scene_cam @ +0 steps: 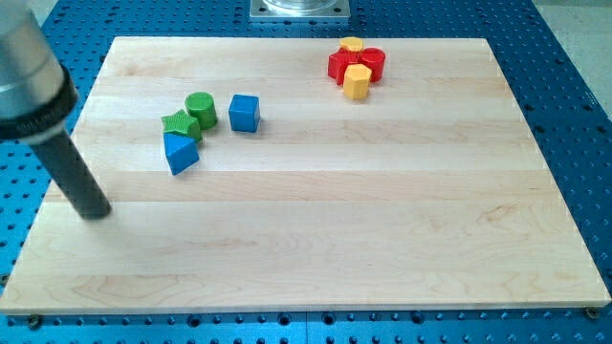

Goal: Nudge the green star to the right

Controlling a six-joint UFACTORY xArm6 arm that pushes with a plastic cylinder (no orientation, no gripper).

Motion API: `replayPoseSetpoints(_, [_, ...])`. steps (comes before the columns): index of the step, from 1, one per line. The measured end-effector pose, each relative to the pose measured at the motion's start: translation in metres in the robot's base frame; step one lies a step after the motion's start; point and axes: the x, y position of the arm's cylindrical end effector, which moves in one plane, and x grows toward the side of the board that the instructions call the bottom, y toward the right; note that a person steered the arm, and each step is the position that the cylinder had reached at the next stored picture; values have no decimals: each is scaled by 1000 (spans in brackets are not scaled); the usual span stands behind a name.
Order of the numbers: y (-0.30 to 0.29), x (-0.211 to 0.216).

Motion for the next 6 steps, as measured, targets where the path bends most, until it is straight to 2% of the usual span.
replayPoseSetpoints(1, [10, -58])
replayPoseSetpoints(2, [20, -81])
replayPoseSetpoints(6, [79, -81])
